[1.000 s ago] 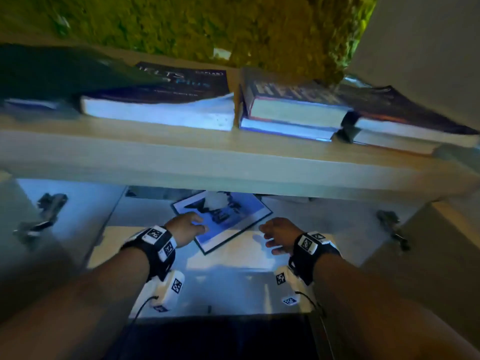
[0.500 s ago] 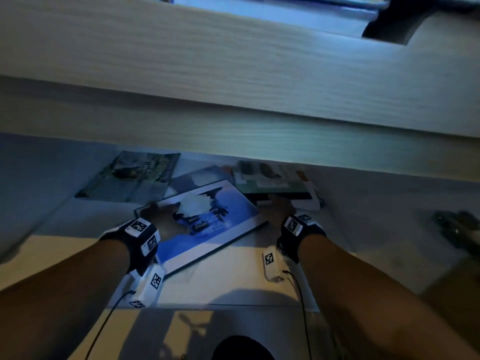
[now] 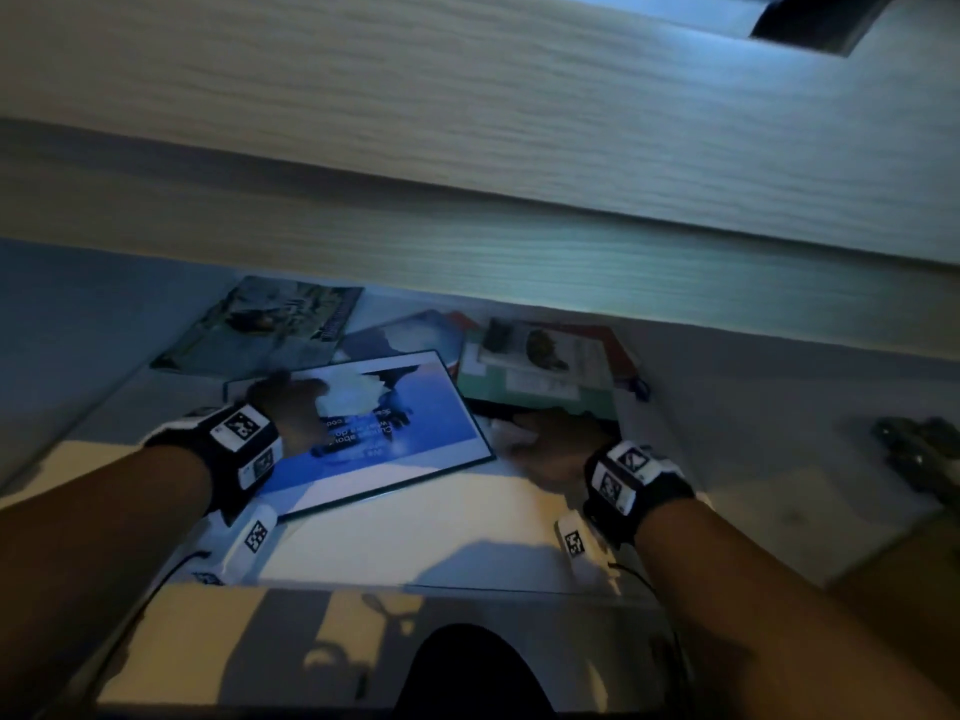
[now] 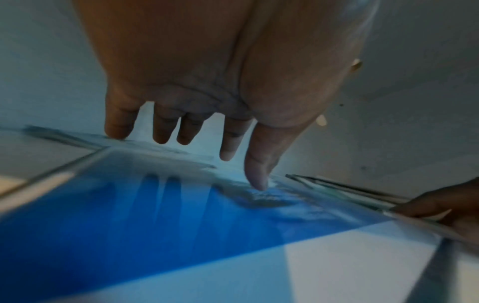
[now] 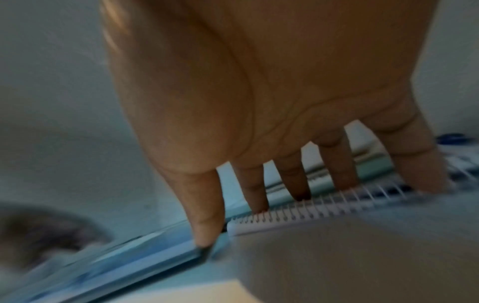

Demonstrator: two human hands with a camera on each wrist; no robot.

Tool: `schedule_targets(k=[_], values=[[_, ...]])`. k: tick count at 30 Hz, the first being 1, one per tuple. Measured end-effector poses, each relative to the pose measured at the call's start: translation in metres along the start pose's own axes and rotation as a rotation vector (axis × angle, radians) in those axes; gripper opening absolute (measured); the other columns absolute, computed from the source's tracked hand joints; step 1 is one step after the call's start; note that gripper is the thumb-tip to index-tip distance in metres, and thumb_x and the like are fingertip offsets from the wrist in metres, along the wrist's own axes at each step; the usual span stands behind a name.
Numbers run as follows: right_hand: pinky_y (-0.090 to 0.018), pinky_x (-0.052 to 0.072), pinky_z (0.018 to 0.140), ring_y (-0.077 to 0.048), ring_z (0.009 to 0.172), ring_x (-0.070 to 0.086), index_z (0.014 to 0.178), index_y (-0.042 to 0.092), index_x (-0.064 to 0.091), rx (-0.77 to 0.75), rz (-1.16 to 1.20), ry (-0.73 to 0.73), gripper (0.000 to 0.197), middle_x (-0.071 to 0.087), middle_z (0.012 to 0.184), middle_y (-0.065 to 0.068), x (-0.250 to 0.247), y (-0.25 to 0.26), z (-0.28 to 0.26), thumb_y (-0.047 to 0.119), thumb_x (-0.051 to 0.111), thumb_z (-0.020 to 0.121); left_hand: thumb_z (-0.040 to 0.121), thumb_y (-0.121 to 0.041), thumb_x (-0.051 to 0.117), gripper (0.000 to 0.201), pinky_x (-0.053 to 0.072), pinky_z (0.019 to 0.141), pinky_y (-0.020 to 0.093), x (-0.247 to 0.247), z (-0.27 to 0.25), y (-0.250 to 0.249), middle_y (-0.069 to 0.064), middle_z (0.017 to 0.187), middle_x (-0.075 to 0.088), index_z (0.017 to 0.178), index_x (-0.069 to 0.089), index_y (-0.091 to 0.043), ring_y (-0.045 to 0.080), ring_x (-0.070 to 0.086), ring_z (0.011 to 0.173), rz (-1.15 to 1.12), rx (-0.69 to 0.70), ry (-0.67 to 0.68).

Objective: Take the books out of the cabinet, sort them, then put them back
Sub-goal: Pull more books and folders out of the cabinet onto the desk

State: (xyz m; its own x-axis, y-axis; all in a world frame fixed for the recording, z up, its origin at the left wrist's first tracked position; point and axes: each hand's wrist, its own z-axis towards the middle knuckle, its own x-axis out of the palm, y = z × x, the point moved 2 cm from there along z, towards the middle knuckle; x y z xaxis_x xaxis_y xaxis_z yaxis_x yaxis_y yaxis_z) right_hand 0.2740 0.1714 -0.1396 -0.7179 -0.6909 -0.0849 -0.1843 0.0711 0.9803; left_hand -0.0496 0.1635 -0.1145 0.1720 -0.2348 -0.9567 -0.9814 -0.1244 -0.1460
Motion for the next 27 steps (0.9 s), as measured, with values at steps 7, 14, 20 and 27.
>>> schedule_targets(k=[7,14,20,27], values=[[-0.033,0.042,0.101,-0.023,0.13,0.054,0.133,0.015,0.065,0.269,-0.967,-0.259,0.038,0.058,0.143,-0.006,-0.006,0.042,-0.035,0.038,0.054,0.104,0.09,-0.061,0.054,0.074,0.031,0.118,0.043,0.01,-0.003,-0.122,0.007,0.163,0.022,0.154,0.03,-0.032,0.028,0.023,0.15,-0.026,0.361,-0.038],[-0.029,0.035,0.111,-0.03,0.146,0.04,0.157,0.01,0.032,0.441,-1.049,-0.52,0.069,0.035,0.162,-0.013,-0.104,0.005,-0.008,0.038,0.06,0.101,0.087,-0.063,0.059,0.084,0.026,0.121,0.039,0.05,-0.024,-0.171,-0.001,0.167,0.015,0.157,0.022,-0.035,0.024,0.023,0.15,0.152,0.611,0.12],[-0.036,0.044,0.101,-0.032,0.128,0.055,0.148,0.003,0.047,0.537,-0.979,-0.407,0.056,0.052,0.147,-0.02,-0.123,-0.015,0.003,0.032,0.06,0.102,0.089,-0.038,0.065,0.035,0.046,0.096,0.033,0.045,-0.032,-0.145,-0.001,0.132,0.05,0.121,0.056,-0.029,0.025,0.051,0.121,0.114,0.609,-0.091],[-0.033,0.049,0.096,-0.035,0.127,0.06,0.138,0.007,0.059,0.479,-0.835,-0.499,0.053,0.063,0.138,-0.014,-0.118,-0.004,0.007,0.036,0.07,0.095,0.095,-0.033,0.048,0.036,0.055,0.079,0.041,0.055,-0.053,-0.144,0.015,0.11,0.065,0.125,0.042,-0.015,0.036,0.064,0.098,-0.039,0.425,-0.105]])
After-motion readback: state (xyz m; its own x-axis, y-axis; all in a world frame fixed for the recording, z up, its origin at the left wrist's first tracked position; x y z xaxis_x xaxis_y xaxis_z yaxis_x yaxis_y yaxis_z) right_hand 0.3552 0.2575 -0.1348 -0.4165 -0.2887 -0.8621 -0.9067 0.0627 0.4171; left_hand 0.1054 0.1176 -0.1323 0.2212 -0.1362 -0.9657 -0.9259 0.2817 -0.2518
